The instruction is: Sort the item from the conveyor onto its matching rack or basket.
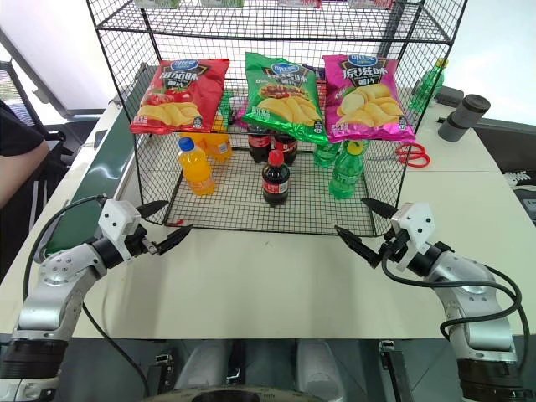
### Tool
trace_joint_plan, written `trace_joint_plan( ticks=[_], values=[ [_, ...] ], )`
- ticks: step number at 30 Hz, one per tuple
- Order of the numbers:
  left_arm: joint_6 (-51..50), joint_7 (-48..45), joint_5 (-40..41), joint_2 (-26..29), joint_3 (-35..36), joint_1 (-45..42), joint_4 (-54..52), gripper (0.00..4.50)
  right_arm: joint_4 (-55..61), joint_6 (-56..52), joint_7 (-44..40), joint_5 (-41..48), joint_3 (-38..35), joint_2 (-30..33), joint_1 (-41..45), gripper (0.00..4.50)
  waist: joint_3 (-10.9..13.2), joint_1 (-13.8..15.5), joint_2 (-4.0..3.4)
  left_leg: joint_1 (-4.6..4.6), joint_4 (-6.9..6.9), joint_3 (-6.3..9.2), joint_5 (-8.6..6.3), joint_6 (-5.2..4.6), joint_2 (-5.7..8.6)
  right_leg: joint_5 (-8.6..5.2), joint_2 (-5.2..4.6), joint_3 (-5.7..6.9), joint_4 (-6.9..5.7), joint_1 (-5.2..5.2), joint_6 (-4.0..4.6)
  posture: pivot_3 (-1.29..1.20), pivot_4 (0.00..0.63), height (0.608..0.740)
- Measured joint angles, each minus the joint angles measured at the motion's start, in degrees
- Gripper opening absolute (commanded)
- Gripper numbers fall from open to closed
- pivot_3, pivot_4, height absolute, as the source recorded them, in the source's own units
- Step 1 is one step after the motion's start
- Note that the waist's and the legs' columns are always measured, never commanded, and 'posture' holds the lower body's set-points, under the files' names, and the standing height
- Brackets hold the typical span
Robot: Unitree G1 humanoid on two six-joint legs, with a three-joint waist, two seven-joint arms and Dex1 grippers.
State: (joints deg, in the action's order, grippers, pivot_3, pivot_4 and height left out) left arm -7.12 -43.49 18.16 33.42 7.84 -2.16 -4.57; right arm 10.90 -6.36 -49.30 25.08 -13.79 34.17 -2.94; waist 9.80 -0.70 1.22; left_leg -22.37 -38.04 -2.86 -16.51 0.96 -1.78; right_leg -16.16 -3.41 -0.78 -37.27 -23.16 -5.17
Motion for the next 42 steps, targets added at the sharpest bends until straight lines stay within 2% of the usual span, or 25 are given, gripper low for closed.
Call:
trace_joint_plan(
  ticks=[18, 31, 42],
  values=[
    [0.8, 0.1, 1.2, -0.1, 1.0, -0.3, 2.2, 4.5, -0.1, 1.7, 0.8, -1.3, 2.4, -1.7, 1.5, 4.45, 0.0, 0.0, 0.0, 0.01, -0.02, 0.0, 0.0, 0.0, 0.0, 0.0, -0.01, 0.0, -0.05, 0.0, 0.0, 0.0, 0.15, 0.74],
    [-0.9, 0.3, 3.1, -1.6, 2.4, 2.0, 0.5, 4.5, 0.3, -2.1, 2.9, -1.8, 3.0, -1.5, 1.4, 4.45, 0.0, 0.0, 0.0, 0.01, -0.02, 0.0, 0.0, 0.0, -0.01, 0.0, -0.03, 0.0, -0.05, 0.0, 0.0, 0.0, 0.15, 0.74],
    [0.2, 2.6, 0.7, -1.5, 2.4, 2.5, -0.2, 4.5, 0.3, -1.1, 3.4, -1.9, 3.2, -1.7, 1.3, 4.45, 0.0, 0.0, -0.01, 0.02, -0.02, 0.0, 0.0, 0.0, 0.0, 0.0, -0.02, 0.0, -0.06, 0.0, 0.0, 0.0, 0.15, 0.74]
  ],
)
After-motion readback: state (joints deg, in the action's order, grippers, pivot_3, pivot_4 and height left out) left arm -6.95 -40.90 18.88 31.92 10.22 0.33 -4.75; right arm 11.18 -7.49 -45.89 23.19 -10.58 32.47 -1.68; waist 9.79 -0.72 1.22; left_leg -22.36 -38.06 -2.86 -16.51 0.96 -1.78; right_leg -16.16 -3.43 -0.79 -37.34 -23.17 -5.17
